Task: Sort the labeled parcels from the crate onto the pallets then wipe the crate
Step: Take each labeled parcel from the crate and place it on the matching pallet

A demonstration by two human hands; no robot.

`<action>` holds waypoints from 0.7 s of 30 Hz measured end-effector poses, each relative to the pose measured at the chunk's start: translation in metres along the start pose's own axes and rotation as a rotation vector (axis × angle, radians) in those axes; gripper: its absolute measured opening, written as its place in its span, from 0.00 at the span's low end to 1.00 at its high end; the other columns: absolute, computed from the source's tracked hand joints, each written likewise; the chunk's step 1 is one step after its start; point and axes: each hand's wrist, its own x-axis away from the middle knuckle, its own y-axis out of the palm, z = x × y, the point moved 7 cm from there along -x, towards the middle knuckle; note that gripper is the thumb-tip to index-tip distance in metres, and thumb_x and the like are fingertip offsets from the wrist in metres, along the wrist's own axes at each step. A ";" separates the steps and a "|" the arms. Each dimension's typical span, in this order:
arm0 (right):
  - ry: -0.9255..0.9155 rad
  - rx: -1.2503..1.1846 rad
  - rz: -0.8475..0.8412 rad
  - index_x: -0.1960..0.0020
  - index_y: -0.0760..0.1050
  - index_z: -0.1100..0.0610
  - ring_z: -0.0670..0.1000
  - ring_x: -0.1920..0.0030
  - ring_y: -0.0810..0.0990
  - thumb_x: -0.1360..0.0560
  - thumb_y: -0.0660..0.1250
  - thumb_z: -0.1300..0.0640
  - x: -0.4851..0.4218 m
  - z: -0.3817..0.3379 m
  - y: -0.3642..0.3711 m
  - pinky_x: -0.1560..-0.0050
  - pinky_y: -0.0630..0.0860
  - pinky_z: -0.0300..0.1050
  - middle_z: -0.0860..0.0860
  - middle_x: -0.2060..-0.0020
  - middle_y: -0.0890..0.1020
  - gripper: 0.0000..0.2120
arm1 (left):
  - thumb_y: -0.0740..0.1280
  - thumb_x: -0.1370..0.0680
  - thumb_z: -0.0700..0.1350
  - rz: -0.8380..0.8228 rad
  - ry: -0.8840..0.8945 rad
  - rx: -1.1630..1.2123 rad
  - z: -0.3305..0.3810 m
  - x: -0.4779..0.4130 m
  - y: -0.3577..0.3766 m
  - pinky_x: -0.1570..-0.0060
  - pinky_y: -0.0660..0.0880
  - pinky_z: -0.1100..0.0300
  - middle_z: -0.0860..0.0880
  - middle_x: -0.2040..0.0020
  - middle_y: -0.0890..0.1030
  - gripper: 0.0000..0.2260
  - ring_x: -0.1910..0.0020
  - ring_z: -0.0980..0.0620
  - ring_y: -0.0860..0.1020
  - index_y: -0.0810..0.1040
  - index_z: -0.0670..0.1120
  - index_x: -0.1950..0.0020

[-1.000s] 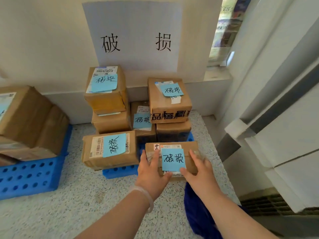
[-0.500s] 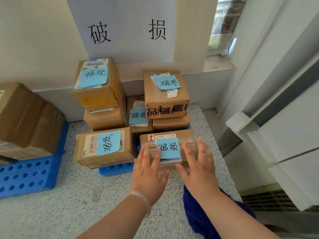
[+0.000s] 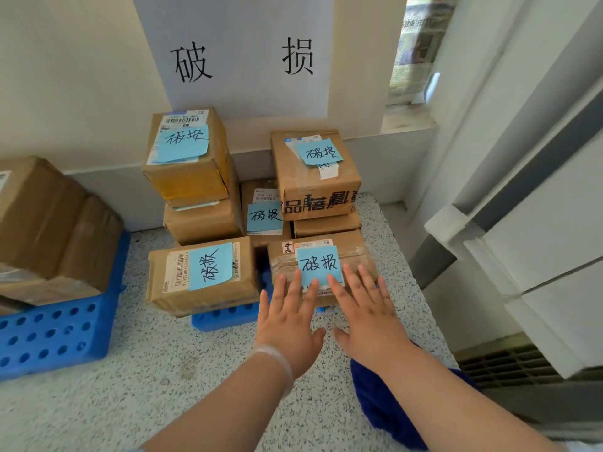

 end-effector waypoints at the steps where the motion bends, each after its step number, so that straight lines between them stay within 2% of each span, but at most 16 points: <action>1: 0.009 -0.011 0.010 0.21 0.39 0.44 0.50 0.25 0.29 0.27 0.67 0.41 0.005 -0.003 -0.004 0.28 0.27 0.52 0.49 0.23 0.36 0.46 | 0.54 0.20 0.61 -0.001 0.008 0.005 0.000 0.003 -0.003 0.26 0.35 0.41 0.50 0.23 0.29 0.36 0.25 0.46 0.29 0.31 0.57 0.24; 5: 0.097 -0.053 0.009 0.23 0.33 0.41 0.48 0.27 0.25 0.25 0.62 0.38 0.043 -0.017 -0.020 0.29 0.25 0.51 0.45 0.26 0.28 0.45 | 0.55 0.21 0.63 0.011 0.075 0.006 0.003 0.024 -0.018 0.25 0.38 0.40 0.50 0.23 0.30 0.37 0.24 0.46 0.31 0.32 0.58 0.24; 9: 0.185 -0.051 0.038 0.23 0.33 0.40 0.46 0.27 0.25 0.26 0.62 0.36 0.094 -0.034 -0.030 0.30 0.24 0.50 0.44 0.26 0.28 0.45 | 0.54 0.22 0.66 0.049 0.186 0.006 0.015 0.057 -0.034 0.25 0.38 0.41 0.50 0.22 0.32 0.38 0.23 0.47 0.33 0.31 0.59 0.24; 11: 0.245 -0.052 0.097 0.22 0.37 0.40 0.46 0.25 0.29 0.28 0.62 0.34 0.125 -0.043 -0.036 0.29 0.28 0.50 0.46 0.23 0.34 0.45 | 0.55 0.22 0.67 0.075 0.282 0.006 0.030 0.076 -0.041 0.25 0.37 0.43 0.51 0.22 0.32 0.38 0.23 0.48 0.34 0.31 0.60 0.24; 14: 0.418 -0.088 0.124 0.22 0.53 0.46 0.52 0.23 0.52 0.35 0.65 0.31 0.178 -0.049 -0.037 0.29 0.47 0.55 0.51 0.22 0.55 0.47 | 0.56 0.23 0.66 0.114 0.450 0.021 0.063 0.105 -0.043 0.25 0.36 0.44 0.51 0.22 0.33 0.38 0.23 0.49 0.35 0.32 0.61 0.24; 15: 0.464 -0.096 0.155 0.23 0.54 0.46 0.52 0.24 0.54 0.36 0.67 0.31 0.197 -0.052 -0.038 0.30 0.51 0.55 0.51 0.23 0.58 0.48 | 0.56 0.23 0.66 0.114 0.509 0.030 0.075 0.116 -0.041 0.25 0.36 0.45 0.51 0.22 0.34 0.38 0.22 0.49 0.35 0.33 0.61 0.24; 16: 0.509 -0.124 0.171 0.22 0.50 0.45 0.52 0.23 0.52 0.35 0.68 0.32 0.218 -0.053 -0.038 0.28 0.50 0.55 0.50 0.22 0.56 0.48 | 0.56 0.23 0.66 0.109 0.568 0.040 0.088 0.128 -0.037 0.26 0.35 0.46 0.51 0.21 0.34 0.38 0.22 0.49 0.36 0.33 0.61 0.24; 18: 0.600 -0.097 0.292 0.25 0.36 0.39 0.48 0.23 0.37 0.29 0.65 0.35 0.265 -0.053 -0.039 0.23 0.41 0.53 0.45 0.22 0.40 0.46 | 0.56 0.23 0.67 0.095 0.680 0.052 0.114 0.154 -0.028 0.26 0.34 0.48 0.51 0.21 0.37 0.38 0.22 0.49 0.37 0.34 0.61 0.24; 19: 0.658 -0.126 0.293 0.27 0.32 0.37 0.46 0.24 0.32 0.27 0.63 0.35 0.290 -0.054 -0.037 0.23 0.36 0.53 0.43 0.24 0.35 0.44 | 0.55 0.23 0.67 0.078 0.731 0.048 0.126 0.167 -0.023 0.25 0.35 0.47 0.51 0.21 0.37 0.37 0.22 0.49 0.37 0.34 0.61 0.24; 21: 0.750 -0.123 0.302 0.25 0.32 0.37 0.44 0.26 0.28 0.25 0.60 0.35 0.332 -0.056 -0.037 0.25 0.31 0.51 0.42 0.26 0.32 0.43 | 0.56 0.22 0.65 0.027 0.819 0.030 0.148 0.195 -0.013 0.24 0.37 0.46 0.51 0.21 0.36 0.37 0.22 0.49 0.37 0.34 0.61 0.24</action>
